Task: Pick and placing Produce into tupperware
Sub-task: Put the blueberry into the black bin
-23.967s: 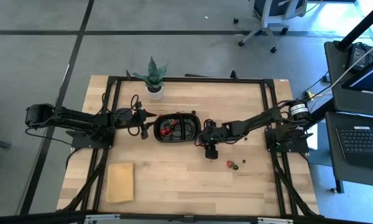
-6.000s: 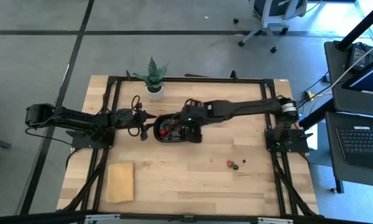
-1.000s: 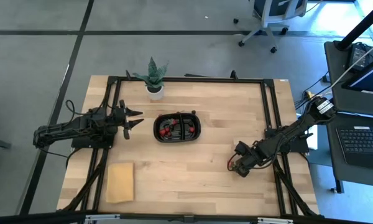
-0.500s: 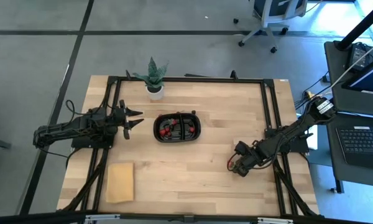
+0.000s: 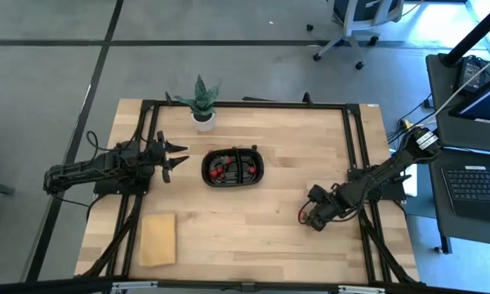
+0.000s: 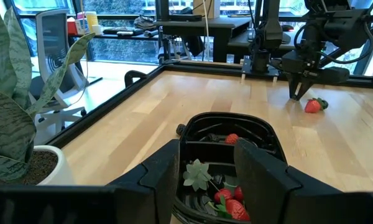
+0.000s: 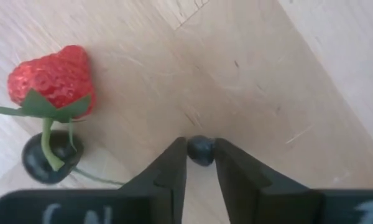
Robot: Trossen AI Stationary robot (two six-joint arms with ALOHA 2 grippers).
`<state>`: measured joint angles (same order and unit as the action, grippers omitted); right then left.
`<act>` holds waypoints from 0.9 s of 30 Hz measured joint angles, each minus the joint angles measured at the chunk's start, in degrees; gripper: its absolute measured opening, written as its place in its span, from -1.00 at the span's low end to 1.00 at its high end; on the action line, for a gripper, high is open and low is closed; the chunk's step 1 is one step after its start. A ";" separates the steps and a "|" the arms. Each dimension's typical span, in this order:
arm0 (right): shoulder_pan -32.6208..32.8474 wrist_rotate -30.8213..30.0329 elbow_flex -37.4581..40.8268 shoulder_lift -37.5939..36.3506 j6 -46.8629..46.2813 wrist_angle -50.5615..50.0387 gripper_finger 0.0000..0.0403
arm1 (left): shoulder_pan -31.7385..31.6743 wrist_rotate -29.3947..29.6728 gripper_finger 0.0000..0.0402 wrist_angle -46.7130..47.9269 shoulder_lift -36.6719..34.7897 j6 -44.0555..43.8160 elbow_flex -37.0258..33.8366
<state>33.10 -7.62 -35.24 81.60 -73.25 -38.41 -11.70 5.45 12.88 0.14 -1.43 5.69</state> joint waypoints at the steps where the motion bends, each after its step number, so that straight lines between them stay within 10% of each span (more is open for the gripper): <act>1: 0.00 -0.04 0.00 0.00 0.00 -0.03 -0.61 | 0.00 0.00 -0.27 0.00 0.00 0.00 0.00; 27: -4.98 -3.85 -8.69 0.13 8.74 -7.25 -0.77 | 0.00 0.00 -0.27 0.61 0.00 -0.10 0.00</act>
<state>28.13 -11.46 -43.94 81.73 -64.51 -45.66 -11.70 5.45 13.50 0.14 -1.53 5.69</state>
